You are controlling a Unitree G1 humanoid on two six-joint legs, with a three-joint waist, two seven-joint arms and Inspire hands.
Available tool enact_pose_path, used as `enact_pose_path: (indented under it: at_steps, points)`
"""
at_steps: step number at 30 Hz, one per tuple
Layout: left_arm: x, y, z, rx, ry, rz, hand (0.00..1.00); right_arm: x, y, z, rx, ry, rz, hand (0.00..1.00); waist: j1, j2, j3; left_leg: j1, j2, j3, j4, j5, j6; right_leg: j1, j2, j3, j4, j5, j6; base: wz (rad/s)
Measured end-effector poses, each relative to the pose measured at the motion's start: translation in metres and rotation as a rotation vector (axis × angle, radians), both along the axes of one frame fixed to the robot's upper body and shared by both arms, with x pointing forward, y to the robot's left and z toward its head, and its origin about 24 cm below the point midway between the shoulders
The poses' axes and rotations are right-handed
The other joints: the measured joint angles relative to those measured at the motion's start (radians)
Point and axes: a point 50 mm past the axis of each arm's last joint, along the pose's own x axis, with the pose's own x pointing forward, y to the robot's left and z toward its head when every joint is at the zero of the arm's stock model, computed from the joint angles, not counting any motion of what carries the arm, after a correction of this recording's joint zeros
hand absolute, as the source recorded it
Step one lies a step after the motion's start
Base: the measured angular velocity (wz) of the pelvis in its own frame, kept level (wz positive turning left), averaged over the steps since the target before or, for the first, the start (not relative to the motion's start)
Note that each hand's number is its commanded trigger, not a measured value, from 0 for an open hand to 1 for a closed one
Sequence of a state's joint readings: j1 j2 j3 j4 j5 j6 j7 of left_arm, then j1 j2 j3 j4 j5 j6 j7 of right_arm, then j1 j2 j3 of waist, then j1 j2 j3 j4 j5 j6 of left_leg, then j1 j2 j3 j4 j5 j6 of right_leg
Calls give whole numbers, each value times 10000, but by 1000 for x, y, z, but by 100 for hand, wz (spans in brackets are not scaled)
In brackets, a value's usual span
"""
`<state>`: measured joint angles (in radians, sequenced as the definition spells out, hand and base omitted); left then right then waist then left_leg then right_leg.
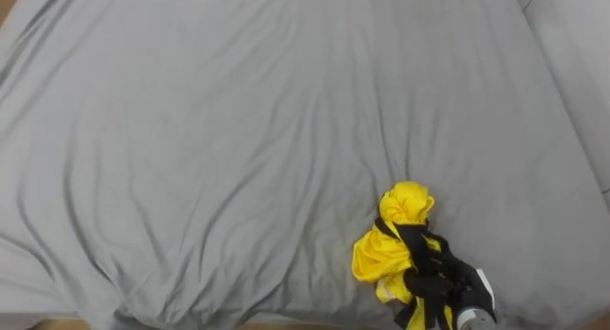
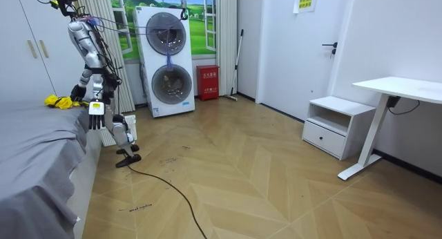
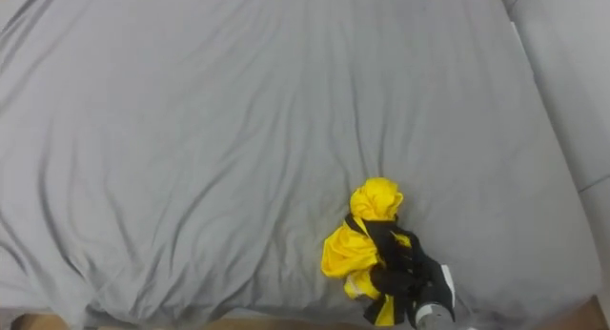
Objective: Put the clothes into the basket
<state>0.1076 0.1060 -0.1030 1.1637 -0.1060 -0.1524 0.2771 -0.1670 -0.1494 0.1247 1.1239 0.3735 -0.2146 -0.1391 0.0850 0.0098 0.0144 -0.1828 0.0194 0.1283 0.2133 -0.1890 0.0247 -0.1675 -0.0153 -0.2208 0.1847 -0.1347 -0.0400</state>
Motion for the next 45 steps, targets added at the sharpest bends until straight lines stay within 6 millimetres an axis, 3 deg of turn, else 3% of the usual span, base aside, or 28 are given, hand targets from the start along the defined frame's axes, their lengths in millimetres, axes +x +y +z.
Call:
enact_pose_path:
  at_steps: [9,17,22,34,39,41,45]
  points:
    - [-4,1,-1,27,108,36,0,5,-5,2,93,80,-523,100,59,-96,-13,-1,-34,-112,-36,53,5,3,-28,-103,-3,0,0,2]
    - [-5,12,1,151,214,-46,0,13,-15,9,113,-26,-836,100,19,-389,9,-231,-96,-268,-51,196,93,-131,-173,-292,12,9,15,8]
    - [-6,13,0,83,420,-56,0,29,-33,23,-377,-468,-1040,100,-42,-401,21,-555,-186,-386,85,259,187,-317,-273,-441,26,84,119,12]
    - [-10,26,4,266,414,-11,0,28,-53,32,-86,-911,-2007,100,-59,-444,21,-477,-322,-496,-181,379,310,-320,-368,-551,30,130,204,4]
    - [-7,32,6,435,155,269,0,31,-57,44,312,-1978,-2303,100,-337,-666,8,23,-338,-483,-242,383,315,173,-410,-542,-74,82,281,0]
    - [-5,33,7,474,55,338,0,29,-57,47,433,-2220,-2166,100,-602,-828,-12,361,-359,-475,-304,380,312,562,-402,-532,-209,58,319,2]
    - [-2,32,8,461,52,279,0,33,-60,59,639,-2899,-2167,100,-970,-894,-20,803,-344,-213,-472,378,313,843,-357,-255,-254,57,321,-16]
